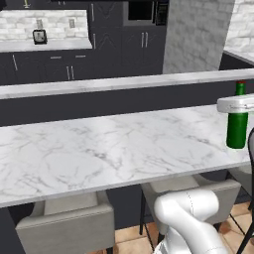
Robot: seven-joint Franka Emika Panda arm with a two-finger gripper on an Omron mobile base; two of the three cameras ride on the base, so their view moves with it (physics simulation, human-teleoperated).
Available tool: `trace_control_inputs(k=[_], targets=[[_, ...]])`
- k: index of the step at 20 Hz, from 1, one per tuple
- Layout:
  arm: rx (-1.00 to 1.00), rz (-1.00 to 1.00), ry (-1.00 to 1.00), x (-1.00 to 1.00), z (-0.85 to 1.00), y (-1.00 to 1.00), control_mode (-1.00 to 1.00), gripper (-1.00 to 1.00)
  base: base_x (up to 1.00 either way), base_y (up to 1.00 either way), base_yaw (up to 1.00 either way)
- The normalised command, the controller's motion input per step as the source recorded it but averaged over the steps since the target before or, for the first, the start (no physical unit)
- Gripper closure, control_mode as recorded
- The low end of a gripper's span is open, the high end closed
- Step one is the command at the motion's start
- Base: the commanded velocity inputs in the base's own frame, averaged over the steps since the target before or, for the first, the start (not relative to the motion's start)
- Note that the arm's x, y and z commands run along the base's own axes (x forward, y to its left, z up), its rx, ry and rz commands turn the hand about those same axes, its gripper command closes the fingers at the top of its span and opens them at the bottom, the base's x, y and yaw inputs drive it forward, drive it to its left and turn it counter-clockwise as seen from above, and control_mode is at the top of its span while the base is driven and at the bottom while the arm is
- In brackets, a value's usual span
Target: Get the candle and the beer from the cabinet and move them to the dining counter.
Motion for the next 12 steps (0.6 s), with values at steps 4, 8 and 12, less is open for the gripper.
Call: trace_control_inputs(k=[4,8,12], targets=[[0.0,0.34,0.08,0.88,-0.54,-0.32,-1.0,1.0,0.0,0.0,0.0],[0.0,0.25,0.0,0.66,-0.87,-0.14,-1.0,1.0,0.0,0.0,0.0],[0.0,0.21,0.0,0.81,-0.72,-0.13,-1.0,1.0,0.0,0.0,0.0]])
